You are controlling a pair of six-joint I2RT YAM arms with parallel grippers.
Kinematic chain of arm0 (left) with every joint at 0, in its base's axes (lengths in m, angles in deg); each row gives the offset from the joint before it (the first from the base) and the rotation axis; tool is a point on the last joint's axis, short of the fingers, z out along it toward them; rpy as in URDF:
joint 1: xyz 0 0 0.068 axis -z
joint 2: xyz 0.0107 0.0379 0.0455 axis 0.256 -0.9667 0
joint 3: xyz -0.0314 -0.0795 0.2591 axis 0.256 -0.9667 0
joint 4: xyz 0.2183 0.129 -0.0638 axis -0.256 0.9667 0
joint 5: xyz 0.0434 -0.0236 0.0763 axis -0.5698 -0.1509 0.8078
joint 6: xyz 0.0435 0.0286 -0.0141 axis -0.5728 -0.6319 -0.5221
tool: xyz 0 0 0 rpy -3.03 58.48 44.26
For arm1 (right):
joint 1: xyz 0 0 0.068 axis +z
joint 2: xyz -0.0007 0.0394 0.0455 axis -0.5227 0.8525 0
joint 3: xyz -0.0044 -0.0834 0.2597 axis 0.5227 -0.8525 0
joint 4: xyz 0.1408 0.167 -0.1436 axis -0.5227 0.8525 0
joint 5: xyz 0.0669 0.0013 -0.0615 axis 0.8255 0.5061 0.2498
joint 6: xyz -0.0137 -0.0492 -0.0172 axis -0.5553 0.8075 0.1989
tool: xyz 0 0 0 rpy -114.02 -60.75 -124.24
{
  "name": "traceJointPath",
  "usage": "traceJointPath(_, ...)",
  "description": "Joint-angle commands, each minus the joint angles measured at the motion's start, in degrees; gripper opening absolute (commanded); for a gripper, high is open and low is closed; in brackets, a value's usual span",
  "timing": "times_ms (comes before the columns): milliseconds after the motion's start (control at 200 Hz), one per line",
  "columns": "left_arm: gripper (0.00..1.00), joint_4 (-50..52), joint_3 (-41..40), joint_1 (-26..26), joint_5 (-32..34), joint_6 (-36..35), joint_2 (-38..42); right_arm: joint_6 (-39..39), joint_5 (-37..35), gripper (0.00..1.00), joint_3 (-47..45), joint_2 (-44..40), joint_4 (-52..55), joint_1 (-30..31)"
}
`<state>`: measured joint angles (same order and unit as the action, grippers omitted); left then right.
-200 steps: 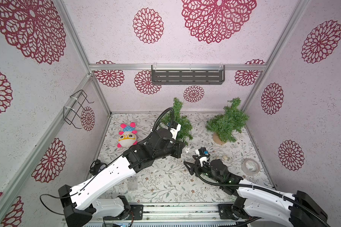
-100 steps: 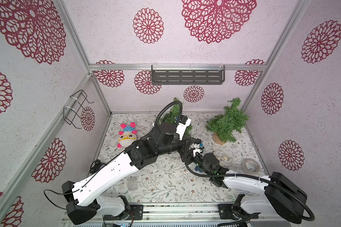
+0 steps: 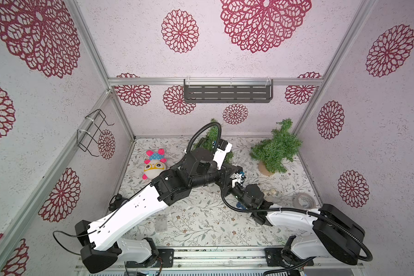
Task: Wrap string light around the christmas tree
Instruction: Pick up the light string from the center of the board.
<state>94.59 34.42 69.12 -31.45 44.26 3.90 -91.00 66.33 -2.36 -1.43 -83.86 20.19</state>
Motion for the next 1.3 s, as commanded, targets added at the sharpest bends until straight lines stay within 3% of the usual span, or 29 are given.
traceJointPath(0,0.00,-3.61,-1.99,-1.61,-0.71,-0.80,3.14,0.10,-3.19,0.17,-1.21,-4.67,-0.35,-0.27)
traceJointPath(175,0.04,-5.19,-5.85,-2.25,-3.73,-1.08,3.40,0.28,-4.08,0.12,-1.37,-14.11,12.46,-2.04)
traceJointPath(365,0.16,-9.53,-12.36,-2.45,-7.96,-1.91,2.31,-2.07,-2.16,0.01,-1.35,-28.24,27.92,-8.15)
traceJointPath(495,0.33,-12.97,-15.40,-2.46,-10.89,-2.55,0.85,-3.01,-1.18,0.00,0.42,-34.72,34.08,-11.70)
traceJointPath(610,0.57,-15.48,-19.28,-2.87,-11.70,-2.85,0.97,-2.66,-1.28,0.00,2.87,-35.96,36.79,-13.22)
traceJointPath(706,0.65,-13.73,-23.29,-4.10,-10.00,-2.95,2.12,-0.40,-1.37,0.00,6.12,-35.65,39.23,-14.62)
traceJointPath(1026,0.71,-7.48,-38.40,-12.86,2.29,-1.65,10.81,1.84,4.17,0.00,20.88,-31.74,49.50,-18.30)
traceJointPath(1161,0.72,-4.56,-41.18,-14.28,3.59,-2.14,10.27,2.30,5.55,0.00,24.50,-29.62,50.47,-18.38)
traceJointPath(1291,0.72,-3.91,-42.83,-14.29,0.90,-1.39,9.79,4.39,5.94,0.00,29.00,-27.08,51.92,-18.57)
